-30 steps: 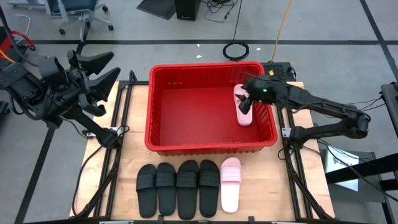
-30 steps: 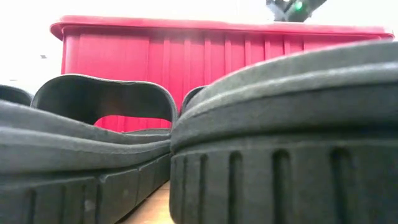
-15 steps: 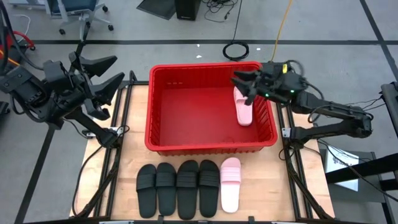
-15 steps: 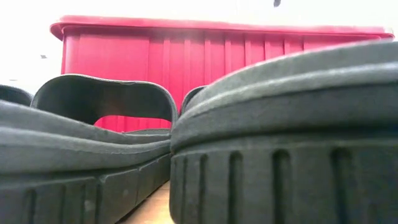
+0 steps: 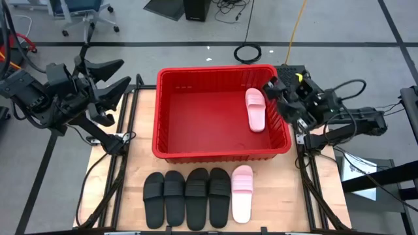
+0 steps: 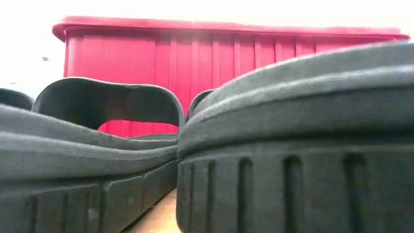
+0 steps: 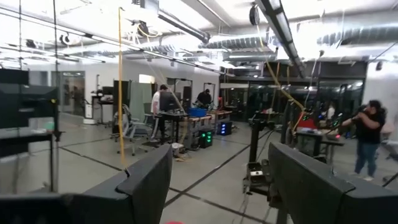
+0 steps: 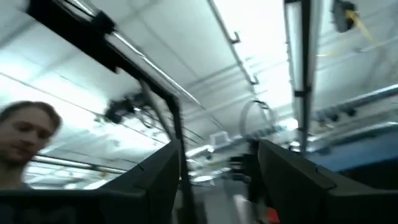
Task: Pick and place slides into bin
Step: Stack the pink slide on top of the pink slide in the red bin
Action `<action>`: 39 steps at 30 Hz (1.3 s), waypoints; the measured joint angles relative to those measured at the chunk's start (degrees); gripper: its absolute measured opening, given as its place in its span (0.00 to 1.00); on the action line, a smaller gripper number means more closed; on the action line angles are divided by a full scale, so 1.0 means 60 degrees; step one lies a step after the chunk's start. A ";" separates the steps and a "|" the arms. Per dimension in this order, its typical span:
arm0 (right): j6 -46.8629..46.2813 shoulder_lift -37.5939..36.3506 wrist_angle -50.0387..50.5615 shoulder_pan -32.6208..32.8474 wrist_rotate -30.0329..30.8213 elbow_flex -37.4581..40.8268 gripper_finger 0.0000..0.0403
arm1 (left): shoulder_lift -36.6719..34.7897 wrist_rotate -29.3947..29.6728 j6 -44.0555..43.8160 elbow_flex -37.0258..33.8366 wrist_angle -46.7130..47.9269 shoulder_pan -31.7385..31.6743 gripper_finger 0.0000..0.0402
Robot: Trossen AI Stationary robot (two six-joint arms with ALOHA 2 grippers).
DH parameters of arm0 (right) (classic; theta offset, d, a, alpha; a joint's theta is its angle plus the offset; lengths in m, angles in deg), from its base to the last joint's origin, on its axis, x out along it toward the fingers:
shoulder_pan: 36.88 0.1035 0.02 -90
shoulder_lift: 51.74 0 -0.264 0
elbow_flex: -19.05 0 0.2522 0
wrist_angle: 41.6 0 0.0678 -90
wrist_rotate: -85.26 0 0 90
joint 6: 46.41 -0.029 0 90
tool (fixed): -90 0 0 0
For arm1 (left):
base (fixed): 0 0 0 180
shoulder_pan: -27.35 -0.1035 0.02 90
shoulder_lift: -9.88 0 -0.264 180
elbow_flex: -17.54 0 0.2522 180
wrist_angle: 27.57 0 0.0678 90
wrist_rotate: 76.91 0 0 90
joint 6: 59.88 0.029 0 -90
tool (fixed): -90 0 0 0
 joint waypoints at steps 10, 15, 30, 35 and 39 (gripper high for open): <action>0.1491 0.0378 0.1268 0.3390 0.0057 -0.0626 0.51 | 0.0004 -0.0112 -0.1050 0.0000 -0.0002 0.0003 0.68; 0.2284 0.0719 0.4424 0.4570 0.1564 -0.1703 0.51 | 0.0004 -0.0101 -0.1462 0.0000 0.0244 0.0007 0.68; -0.1111 0.2505 1.4326 0.6484 0.3518 -0.2987 0.51 | 0.0007 -0.0086 -0.2746 -0.0004 0.1445 0.0007 0.68; -0.1577 0.3248 1.6273 0.6787 0.3537 -0.2987 0.51 | 0.0007 -0.0085 -0.2746 -0.0004 0.1448 0.0007 0.68; -0.1374 0.4124 1.7665 0.6787 0.3540 -0.2994 0.51 | 0.0007 -0.0083 -0.2746 -0.0004 0.1485 0.0007 0.68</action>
